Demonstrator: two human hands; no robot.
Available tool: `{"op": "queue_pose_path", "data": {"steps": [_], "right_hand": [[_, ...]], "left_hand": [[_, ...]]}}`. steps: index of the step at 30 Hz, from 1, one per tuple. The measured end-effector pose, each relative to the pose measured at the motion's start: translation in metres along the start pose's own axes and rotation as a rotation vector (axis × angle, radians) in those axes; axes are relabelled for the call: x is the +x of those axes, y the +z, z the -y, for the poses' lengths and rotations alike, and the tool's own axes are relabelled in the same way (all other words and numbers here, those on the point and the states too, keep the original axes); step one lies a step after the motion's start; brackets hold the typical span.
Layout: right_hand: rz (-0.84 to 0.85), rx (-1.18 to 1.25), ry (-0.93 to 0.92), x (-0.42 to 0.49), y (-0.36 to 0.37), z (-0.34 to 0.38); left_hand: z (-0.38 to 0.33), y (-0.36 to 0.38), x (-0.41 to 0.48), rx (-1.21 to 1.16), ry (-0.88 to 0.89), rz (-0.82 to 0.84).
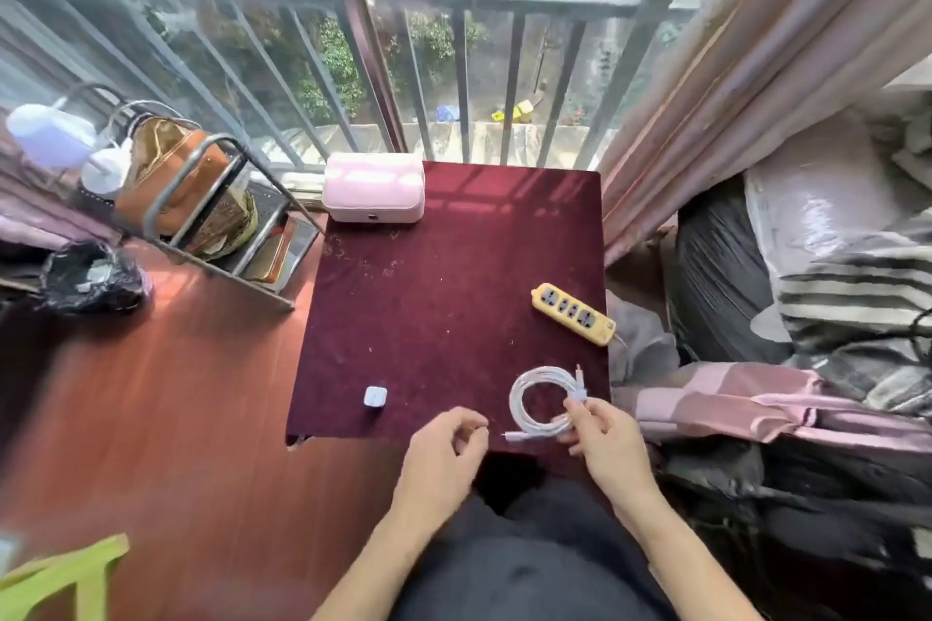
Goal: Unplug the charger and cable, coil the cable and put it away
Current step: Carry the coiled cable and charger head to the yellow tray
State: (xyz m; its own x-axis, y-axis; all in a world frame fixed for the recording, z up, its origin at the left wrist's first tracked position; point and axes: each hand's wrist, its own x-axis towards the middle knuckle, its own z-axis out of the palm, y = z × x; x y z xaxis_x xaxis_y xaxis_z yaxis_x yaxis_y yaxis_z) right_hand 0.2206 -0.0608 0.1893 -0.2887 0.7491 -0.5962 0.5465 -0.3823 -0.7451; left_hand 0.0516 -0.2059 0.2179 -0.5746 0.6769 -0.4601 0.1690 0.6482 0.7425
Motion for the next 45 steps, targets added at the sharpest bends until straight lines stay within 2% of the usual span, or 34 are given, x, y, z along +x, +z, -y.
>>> {"op": "queue_pose_path", "data": {"steps": [3,5,7,10,12,16,19,25,28,33,39,45], "right_hand": [[0.020,-0.043,0.120,0.017,0.014,-0.034],[0.041,-0.057,0.208,0.029,0.027,-0.055],[0.051,-0.079,0.278,0.042,0.039,-0.073],[0.053,-0.106,0.343,0.055,0.052,-0.095],[0.045,-0.116,0.362,0.060,0.057,-0.106],[0.035,-0.105,0.391,0.064,0.057,-0.117],[0.016,-0.098,0.399,0.064,0.052,-0.120],[0.025,-0.083,0.343,0.061,0.036,-0.099],[0.042,-0.065,0.295,0.056,0.028,-0.075],[0.153,-0.046,0.164,0.045,0.015,-0.026],[0.330,-0.098,0.006,0.031,0.006,0.012],[0.502,-0.189,-0.041,0.028,0.032,0.024]], "left_hand": [[0.066,0.002,0.018,0.100,-0.348,0.121],[0.107,0.003,0.031,0.158,-0.512,0.146],[0.140,0.000,0.051,0.200,-0.615,0.086],[0.170,-0.004,0.092,0.236,-0.715,-0.119],[0.183,-0.002,0.121,0.263,-0.718,-0.185],[0.202,0.010,0.160,0.333,-0.706,-0.176],[0.208,0.014,0.168,0.349,-0.702,-0.235],[0.175,0.000,0.157,0.151,-0.679,-0.133],[0.144,-0.012,0.131,0.028,-0.579,-0.091],[0.091,-0.032,0.069,-0.141,-0.489,-0.162],[0.064,-0.026,-0.016,-0.450,-0.502,-0.334],[0.093,-0.005,-0.105,-0.730,-0.589,-0.571]]}}
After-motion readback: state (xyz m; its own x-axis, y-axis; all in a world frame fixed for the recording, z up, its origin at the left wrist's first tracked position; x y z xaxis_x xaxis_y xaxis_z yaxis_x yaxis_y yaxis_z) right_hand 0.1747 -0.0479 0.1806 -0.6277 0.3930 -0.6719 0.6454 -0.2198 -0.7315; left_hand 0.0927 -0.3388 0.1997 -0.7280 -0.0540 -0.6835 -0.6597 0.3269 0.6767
